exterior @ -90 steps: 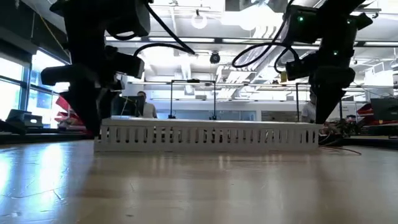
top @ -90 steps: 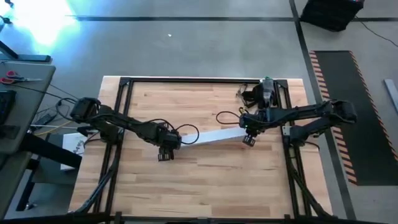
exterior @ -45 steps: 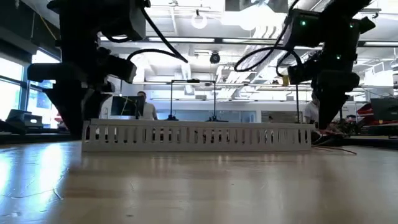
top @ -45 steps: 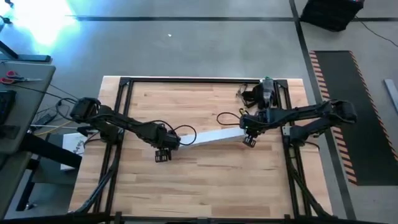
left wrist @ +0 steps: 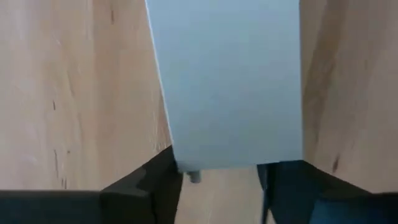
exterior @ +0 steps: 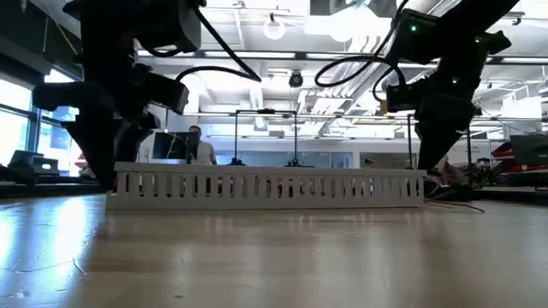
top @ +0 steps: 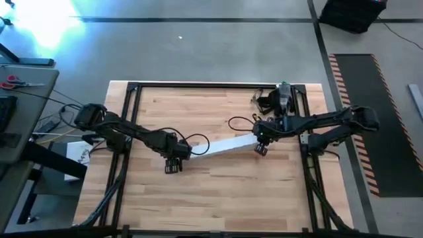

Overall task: Ziptie cables
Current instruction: Close the white cable duct

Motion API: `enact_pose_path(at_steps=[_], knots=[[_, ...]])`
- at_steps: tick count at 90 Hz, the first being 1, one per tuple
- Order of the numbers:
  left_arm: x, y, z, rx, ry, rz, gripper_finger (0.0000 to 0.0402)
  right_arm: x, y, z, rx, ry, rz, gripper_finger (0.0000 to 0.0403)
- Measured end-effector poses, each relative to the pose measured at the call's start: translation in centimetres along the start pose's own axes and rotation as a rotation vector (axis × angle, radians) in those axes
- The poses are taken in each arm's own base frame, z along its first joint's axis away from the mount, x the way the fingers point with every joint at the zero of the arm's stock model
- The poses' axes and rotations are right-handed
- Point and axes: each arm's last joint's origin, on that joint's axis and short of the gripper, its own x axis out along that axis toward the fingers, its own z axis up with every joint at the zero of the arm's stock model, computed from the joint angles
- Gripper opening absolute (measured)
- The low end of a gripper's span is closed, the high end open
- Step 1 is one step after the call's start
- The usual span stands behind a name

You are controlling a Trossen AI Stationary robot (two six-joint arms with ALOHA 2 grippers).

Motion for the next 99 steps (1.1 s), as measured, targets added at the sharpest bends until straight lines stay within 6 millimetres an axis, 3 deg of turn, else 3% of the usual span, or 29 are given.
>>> enact_pose_path(at_steps=[25, 62, 99], knots=[[-0.2, 0.3, 0.4, -0.005, -0.027, 0.062, 0.0124, -0.2, -0.3, -0.6, 0.019, 0.056, -0.070, 0.0000], [-0.6, 0.2, -0.2, -0.029, 0.068, 0.024, 0.0216, -0.9, -0.6, -1.3, 0.036, 0.101, -0.085, 0.0000], [-0.1, -0.9, -0.5, -0.051, 0.030, -0.008, 0.0209, -0.7, -1.5, -0.7, 0.057, 0.064, -0.100, 0.0000]])
